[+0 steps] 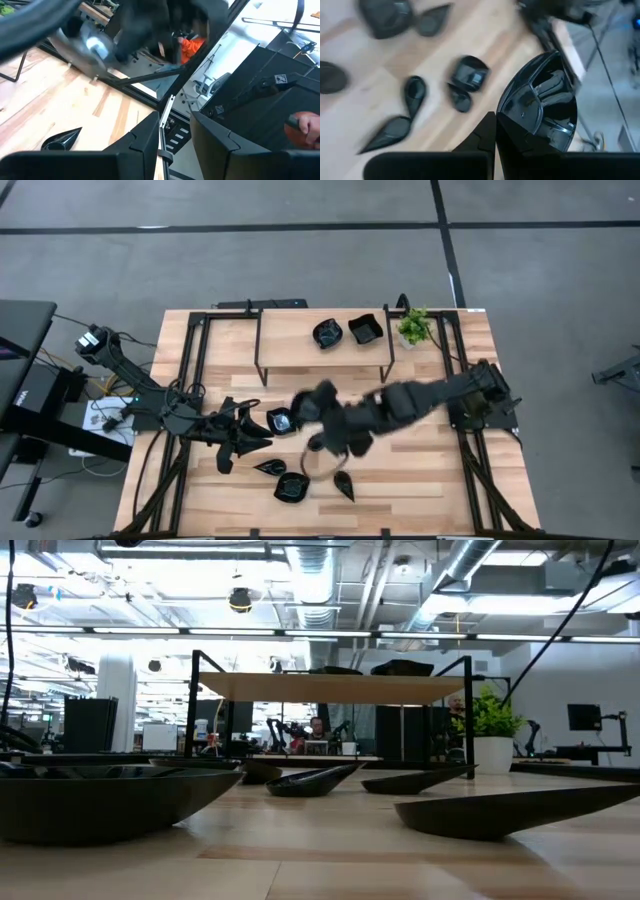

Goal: Pick & Place Mini shaped plates
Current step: Stack the black leaf shaped plate on the black leaf shaped plate on the shelf

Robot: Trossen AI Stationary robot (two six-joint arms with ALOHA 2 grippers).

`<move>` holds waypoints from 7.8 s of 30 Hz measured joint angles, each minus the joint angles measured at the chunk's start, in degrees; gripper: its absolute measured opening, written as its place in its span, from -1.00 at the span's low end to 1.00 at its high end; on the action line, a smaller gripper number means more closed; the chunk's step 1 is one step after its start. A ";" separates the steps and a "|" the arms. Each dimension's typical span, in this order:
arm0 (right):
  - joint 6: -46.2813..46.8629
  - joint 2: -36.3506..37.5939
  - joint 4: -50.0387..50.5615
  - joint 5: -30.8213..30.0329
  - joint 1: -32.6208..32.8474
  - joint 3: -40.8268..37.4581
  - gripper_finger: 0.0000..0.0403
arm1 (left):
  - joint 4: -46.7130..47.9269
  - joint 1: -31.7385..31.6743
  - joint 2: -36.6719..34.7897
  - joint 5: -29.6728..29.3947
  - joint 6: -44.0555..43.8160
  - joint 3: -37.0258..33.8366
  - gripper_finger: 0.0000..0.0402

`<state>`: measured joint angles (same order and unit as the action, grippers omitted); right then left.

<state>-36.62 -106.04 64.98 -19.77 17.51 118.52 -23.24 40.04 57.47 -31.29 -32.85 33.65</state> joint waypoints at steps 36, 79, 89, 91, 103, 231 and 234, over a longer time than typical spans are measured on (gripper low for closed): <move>-37.45 -0.20 8.91 30.42 -40.90 -4.11 -0.98 | -0.46 -1.14 0.00 0.00 -0.01 0.00 -0.44; -39.80 -0.13 4.80 27.23 -40.80 -6.32 -0.79 | -2.63 -1.15 0.00 -0.02 -0.03 0.00 -0.44; -38.39 -0.13 4.80 27.19 -40.76 -6.32 -0.76 | -2.98 -1.15 0.00 -0.02 -0.03 0.00 -0.44; -37.37 -0.13 4.82 27.21 -40.74 -6.32 -0.76 | -2.98 -1.13 0.00 -0.02 -0.02 0.00 -0.44; -7.68 2.08 4.51 28.57 -35.04 -6.19 -0.76 | -2.98 -1.15 0.00 -0.02 -0.01 0.00 -0.44; 6.03 21.24 -61.72 13.70 -31.19 -59.39 -0.56 | -4.47 -1.58 0.00 -0.22 6.02 0.02 -0.44; 6.04 21.24 -61.71 13.54 -31.18 -59.39 -0.56 | -4.62 -1.56 0.00 -0.22 6.02 0.02 -0.44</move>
<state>-30.58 -84.79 3.27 -6.23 -13.67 59.13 -27.86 38.48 57.47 -31.51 -26.83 33.67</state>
